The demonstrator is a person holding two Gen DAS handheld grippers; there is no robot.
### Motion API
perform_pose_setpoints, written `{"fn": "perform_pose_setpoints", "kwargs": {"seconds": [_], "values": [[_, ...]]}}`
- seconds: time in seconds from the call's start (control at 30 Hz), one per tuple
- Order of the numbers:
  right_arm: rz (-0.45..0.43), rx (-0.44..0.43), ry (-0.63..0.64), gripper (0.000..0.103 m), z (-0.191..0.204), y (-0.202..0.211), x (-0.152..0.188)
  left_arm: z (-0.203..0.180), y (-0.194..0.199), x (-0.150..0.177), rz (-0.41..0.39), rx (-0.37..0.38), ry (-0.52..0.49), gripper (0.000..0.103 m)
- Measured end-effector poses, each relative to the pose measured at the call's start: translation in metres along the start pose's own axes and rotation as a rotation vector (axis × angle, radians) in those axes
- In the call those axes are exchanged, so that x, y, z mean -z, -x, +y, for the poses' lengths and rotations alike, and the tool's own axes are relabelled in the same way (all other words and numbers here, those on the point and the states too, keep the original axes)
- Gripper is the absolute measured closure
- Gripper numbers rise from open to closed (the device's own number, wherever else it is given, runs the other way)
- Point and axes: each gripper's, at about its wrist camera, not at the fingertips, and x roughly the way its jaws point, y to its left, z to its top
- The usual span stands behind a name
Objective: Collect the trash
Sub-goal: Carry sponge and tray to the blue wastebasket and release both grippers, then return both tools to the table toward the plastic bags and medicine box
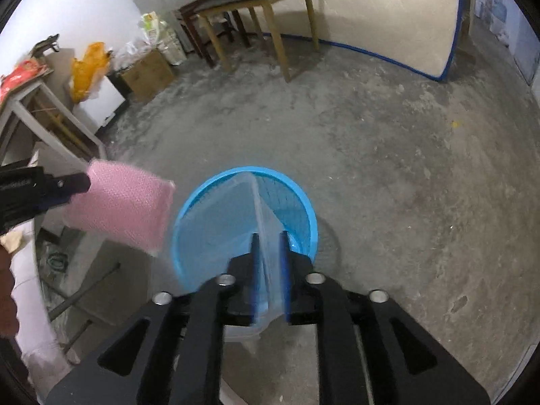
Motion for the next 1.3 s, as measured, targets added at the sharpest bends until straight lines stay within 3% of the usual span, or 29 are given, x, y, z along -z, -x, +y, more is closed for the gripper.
{"fn": "perform_pose_setpoints", "kwargs": {"seconds": [0.03,0.23,0.43,0.5,0.63,0.77,0.93,1.07,1.13,1.23,1.3], "values": [[0.006,0.017,-0.007,0.068,-0.003,-0.006,0.0,0.001,-0.002,0.001,0.0,-0.006,0.009,0.06],[0.02,0.018,-0.036,0.067,-0.013,-0.011,0.013,0.001,0.018,0.006,-0.039,0.038,0.01,0.052],[-0.002,-0.004,-0.02,0.066,-0.02,0.015,0.03,0.004,0.061,0.015,-0.107,0.05,-0.013,0.043],[-0.013,-0.015,-0.021,0.063,-0.022,0.028,0.034,0.005,0.076,0.021,-0.129,0.061,-0.015,0.039],[-0.046,-0.019,0.021,0.046,-0.017,0.062,0.049,0.012,0.12,0.042,-0.186,0.113,-0.009,0.03],[-0.088,0.012,0.105,0.024,0.0,0.093,0.063,0.031,0.165,0.072,-0.255,0.156,0.0,0.028],[-0.189,0.111,0.24,0.006,0.038,0.137,0.084,0.06,0.217,0.123,-0.302,0.227,0.02,0.019],[-0.273,0.181,0.369,0.006,0.077,0.166,0.096,0.091,0.254,0.166,-0.337,0.268,0.052,0.017],[-0.316,0.223,0.473,0.006,0.106,0.181,0.104,0.108,0.272,0.189,-0.371,0.249,0.074,0.012],[-0.401,0.209,0.59,0.006,0.138,0.203,0.117,0.144,0.295,0.227,-0.432,0.182,0.143,0.009],[-0.434,0.147,0.617,0.006,0.151,0.216,0.123,0.166,0.306,0.248,-0.47,0.153,0.189,0.009]]}}
